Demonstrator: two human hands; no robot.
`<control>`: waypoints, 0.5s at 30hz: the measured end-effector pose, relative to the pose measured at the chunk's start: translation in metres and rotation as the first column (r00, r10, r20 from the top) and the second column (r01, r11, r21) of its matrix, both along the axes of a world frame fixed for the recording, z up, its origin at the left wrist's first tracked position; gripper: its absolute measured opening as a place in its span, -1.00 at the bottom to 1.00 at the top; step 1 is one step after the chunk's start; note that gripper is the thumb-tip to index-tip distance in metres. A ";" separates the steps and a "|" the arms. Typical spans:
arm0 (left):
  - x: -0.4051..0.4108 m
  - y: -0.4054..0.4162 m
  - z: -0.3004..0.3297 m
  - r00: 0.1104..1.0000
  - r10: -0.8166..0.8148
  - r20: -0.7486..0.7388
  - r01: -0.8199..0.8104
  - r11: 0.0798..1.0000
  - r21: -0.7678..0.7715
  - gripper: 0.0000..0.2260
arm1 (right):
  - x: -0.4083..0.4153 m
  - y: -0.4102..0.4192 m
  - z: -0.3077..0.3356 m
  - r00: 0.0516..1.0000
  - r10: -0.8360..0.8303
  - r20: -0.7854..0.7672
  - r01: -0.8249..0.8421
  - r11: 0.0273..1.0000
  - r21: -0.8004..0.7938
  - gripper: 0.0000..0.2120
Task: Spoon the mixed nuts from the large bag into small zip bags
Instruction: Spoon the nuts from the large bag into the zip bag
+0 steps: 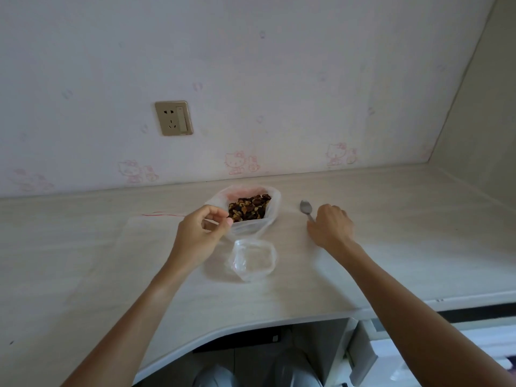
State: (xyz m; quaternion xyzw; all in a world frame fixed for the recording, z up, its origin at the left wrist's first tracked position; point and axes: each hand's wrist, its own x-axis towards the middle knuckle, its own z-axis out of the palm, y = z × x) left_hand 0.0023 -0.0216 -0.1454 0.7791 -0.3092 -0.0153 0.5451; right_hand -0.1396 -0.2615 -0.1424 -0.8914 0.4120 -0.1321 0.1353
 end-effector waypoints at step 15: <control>0.047 -0.048 -0.020 0.991 0.119 0.068 -0.121 0.992 0.030 -0.74 | -0.002 -0.024 -0.006 0.989 0.097 0.114 -0.109 0.988 0.106 -0.88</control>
